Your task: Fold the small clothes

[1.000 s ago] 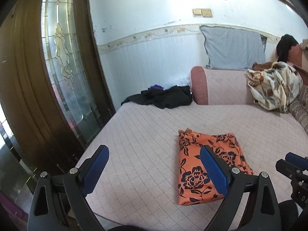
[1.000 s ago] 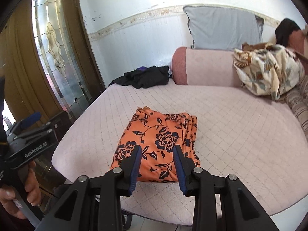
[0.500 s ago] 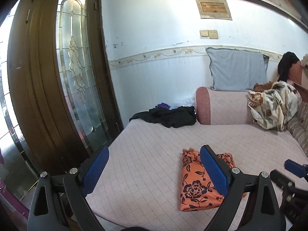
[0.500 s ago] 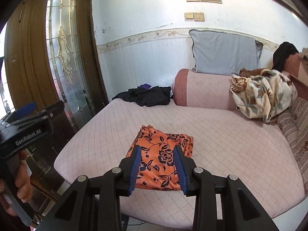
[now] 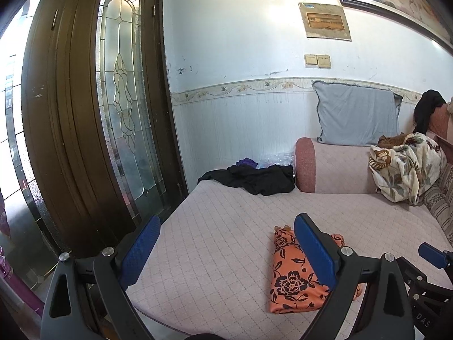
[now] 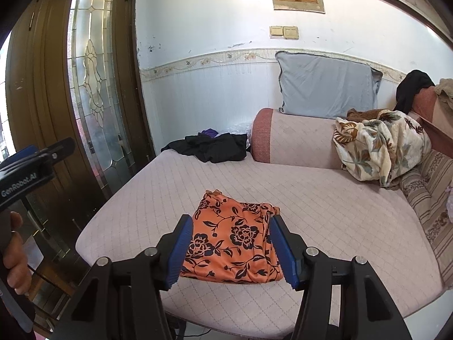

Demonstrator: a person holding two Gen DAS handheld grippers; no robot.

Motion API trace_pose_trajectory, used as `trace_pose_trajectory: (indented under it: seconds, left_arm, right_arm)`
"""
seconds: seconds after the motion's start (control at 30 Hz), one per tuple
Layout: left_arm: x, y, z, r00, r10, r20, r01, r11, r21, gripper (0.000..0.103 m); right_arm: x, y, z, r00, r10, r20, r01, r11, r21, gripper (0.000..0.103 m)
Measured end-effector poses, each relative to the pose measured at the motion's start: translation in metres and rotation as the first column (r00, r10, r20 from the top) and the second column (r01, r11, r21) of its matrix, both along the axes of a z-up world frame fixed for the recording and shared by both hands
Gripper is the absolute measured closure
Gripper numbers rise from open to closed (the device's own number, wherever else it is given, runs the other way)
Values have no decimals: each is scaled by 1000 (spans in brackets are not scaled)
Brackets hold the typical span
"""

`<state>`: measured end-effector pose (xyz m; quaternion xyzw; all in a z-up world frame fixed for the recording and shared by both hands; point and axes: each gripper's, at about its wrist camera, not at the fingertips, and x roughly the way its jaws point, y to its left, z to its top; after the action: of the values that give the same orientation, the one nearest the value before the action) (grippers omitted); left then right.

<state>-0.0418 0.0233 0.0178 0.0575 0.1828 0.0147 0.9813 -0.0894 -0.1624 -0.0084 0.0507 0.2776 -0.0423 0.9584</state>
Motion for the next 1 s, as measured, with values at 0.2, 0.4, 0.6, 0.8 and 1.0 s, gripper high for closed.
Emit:
trace_pose_trajectory:
  seconds: [0.2, 0.4, 0.6, 0.8, 1.0]
  left_arm:
    - [-2, 3, 1, 1000, -13, -1, 13, 1000, -11, 7]
    - [-5, 8, 4, 1000, -6, 9, 6, 1000, -17, 7]
    - [-10, 12, 6, 1000, -16, 16, 16, 1000, -22, 7]
    - [-15, 14, 8, 999, -34, 22, 34, 999, -33, 7]
    - [-19, 15, 9, 998, -50, 23, 51, 998, -34, 7]
  right_arm:
    - [2, 0, 0, 1000, -27, -11, 27, 1000, 16, 43]
    - [3, 3, 3, 999, -39, -8, 40, 998, 44, 43]
    - [3, 14, 4, 1000, -25, -11, 26, 999, 37, 43]
    - [-1, 22, 7, 1000, -20, -4, 21, 999, 24, 43]
    - [-3, 21, 8, 999, -35, 0, 35, 999, 22, 43]
